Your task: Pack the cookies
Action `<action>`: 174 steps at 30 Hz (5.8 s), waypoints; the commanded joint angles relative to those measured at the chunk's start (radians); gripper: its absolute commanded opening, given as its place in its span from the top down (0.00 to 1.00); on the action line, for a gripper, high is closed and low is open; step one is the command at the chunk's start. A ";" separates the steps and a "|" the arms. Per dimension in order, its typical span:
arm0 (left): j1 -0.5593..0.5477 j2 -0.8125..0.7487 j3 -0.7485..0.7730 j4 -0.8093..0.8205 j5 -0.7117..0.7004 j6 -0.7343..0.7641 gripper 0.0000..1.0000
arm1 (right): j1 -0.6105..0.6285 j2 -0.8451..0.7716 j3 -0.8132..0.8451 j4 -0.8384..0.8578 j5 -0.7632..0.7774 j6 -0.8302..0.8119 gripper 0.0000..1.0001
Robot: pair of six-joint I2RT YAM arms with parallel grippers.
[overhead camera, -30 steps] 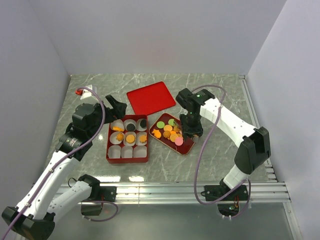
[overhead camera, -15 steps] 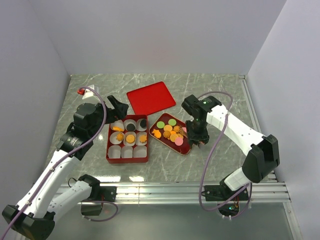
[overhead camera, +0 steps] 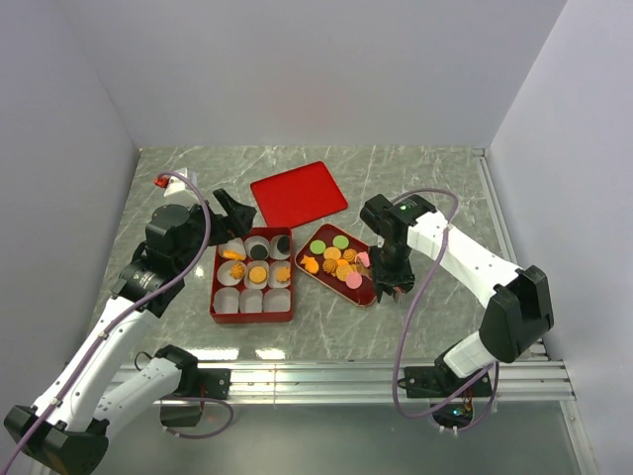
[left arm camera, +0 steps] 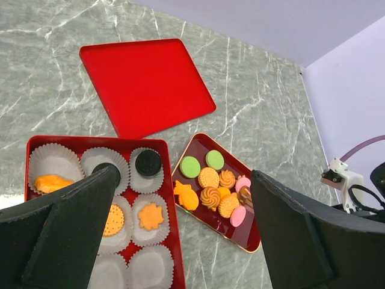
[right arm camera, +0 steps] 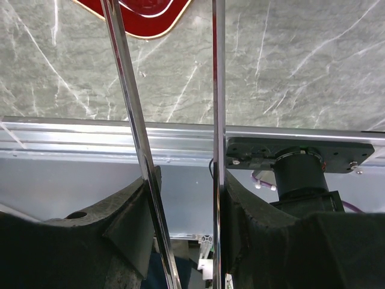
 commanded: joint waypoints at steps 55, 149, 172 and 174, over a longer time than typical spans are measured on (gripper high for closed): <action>-0.017 -0.005 0.061 -0.002 -0.002 0.009 0.01 | 0.280 0.326 0.711 -0.036 -0.176 -0.034 0.67; -0.017 -0.152 0.090 -0.174 -0.372 0.034 0.01 | 0.472 0.438 0.786 0.018 -0.120 -0.043 0.48; -0.015 -0.094 0.077 -0.119 -0.246 0.037 0.00 | 0.150 -0.063 0.162 0.075 -0.034 -0.008 0.49; -0.015 -0.089 0.071 -0.111 -0.232 0.037 0.01 | 0.147 -0.090 0.114 0.072 -0.023 -0.002 0.49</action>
